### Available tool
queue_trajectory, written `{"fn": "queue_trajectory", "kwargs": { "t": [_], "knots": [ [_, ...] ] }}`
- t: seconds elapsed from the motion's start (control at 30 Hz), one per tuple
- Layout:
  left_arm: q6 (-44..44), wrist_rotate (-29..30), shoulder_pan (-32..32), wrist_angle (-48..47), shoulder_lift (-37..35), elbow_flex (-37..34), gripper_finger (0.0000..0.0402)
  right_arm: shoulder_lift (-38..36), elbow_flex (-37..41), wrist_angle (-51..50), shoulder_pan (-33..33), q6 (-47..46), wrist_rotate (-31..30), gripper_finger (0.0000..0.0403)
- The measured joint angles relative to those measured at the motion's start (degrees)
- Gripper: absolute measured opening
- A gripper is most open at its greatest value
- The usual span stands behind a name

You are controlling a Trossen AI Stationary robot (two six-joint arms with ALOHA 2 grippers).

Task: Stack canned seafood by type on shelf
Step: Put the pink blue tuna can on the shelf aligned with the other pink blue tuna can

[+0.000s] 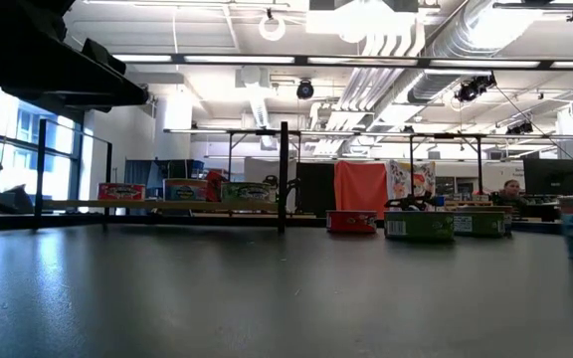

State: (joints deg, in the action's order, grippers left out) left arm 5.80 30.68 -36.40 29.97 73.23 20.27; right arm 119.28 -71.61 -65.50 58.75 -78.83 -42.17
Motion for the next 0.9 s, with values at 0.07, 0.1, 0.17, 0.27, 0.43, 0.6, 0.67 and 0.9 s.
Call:
{"fn": "queue_trajectory", "kwargs": {
  "t": [0.07,0.1,0.17,0.27,0.43,0.6,0.67,0.9],
  "knots": [
    [0.0,0.0,0.0,0.0,0.0,0.0,0.0138,0.1,0.0,1.0,-1.4,1.1,-1.4,0.0004],
    [0.0,0.0,0.0,0.0,0.0,0.0,0.0138,0.2,0.1,1.8,-2.2,1.8,-2.4,0.0002],
    [0.0,0.0,0.0,0.0,0.0,0.0,0.0138,0.2,0.1,3.9,-3.9,4.3,-5.0,0.0001],
    [0.0,0.0,0.0,0.0,0.0,0.0,0.0138,0.4,0.2,8.7,-6.8,10.9,-8.9,0.0000],
    [-0.1,0.0,-0.4,0.0,0.0,0.0,0.0138,0.3,0.2,21.3,-11.9,27.1,-12.0,0.0000],
    [-4.1,0.8,-2.8,0.0,-0.8,0.0,0.0138,0.7,0.3,37.0,-17.4,46.1,-11.9,0.0002],
    [-5.3,2.7,-4.1,-0.1,-1.8,0.0,0.0138,0.8,0.3,43.7,-20.1,54.9,-8.3,0.0002],
    [-9.5,8.5,-8.4,-0.2,-6.0,0.0,0.0138,0.7,0.3,64.5,-27.8,81.0,0.3,0.0002]
  ]
}}
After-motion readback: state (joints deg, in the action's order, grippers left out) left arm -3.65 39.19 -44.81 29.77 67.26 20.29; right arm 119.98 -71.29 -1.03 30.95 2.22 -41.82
